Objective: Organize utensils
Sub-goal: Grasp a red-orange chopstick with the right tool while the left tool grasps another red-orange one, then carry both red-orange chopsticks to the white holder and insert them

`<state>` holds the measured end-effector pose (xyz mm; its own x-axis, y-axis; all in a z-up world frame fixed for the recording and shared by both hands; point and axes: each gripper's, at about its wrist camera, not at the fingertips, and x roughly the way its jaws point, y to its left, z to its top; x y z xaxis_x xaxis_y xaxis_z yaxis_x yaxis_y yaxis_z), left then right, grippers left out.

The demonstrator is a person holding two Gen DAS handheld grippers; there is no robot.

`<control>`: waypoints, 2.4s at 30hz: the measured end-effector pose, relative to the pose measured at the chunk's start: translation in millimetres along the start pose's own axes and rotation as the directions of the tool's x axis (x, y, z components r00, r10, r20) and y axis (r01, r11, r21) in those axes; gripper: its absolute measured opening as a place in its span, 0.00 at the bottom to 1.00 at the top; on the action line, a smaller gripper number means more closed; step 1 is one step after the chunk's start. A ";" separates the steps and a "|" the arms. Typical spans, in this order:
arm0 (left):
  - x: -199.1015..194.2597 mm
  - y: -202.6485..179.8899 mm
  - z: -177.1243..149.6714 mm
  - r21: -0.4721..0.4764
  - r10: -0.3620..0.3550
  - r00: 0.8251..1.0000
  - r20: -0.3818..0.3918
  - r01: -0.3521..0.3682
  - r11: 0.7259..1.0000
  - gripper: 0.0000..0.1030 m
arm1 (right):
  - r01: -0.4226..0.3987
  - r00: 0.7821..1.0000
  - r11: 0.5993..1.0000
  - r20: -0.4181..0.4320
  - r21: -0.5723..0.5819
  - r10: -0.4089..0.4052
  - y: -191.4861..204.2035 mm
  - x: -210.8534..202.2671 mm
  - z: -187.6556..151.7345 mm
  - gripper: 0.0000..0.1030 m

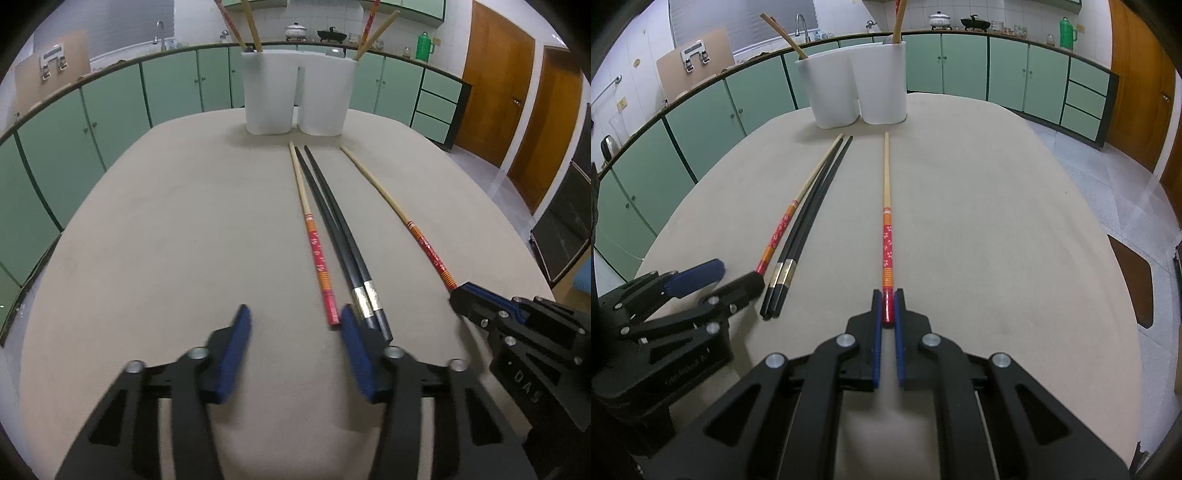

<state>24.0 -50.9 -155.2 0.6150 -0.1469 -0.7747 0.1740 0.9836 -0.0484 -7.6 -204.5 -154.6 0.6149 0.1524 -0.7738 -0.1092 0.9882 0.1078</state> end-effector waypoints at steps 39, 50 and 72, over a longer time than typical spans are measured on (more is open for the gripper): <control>-130.8 23.8 121.4 0.037 -0.059 0.934 0.352 0.049 0.998 0.05 | -0.048 0.959 0.994 0.275 -0.102 0.075 -2.8 -123.1 134.9 0.05; -134.3 28.0 165.1 0.057 -0.138 0.920 0.366 0.126 0.990 0.05 | -0.103 0.946 0.979 0.287 -0.173 0.150 2.8 -143.9 198.6 0.05; -155.4 21.8 319.2 0.088 -0.124 0.787 0.604 0.089 0.992 0.05 | -0.051 0.907 0.979 0.401 -0.198 0.129 -4.2 -153.1 338.1 0.05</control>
<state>177.8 -40.2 165.4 0.9272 -0.3011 -0.2229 0.2948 0.9536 -0.0618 162.7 -225.7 174.4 0.8566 0.2725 -0.4380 -0.2931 0.9558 0.0215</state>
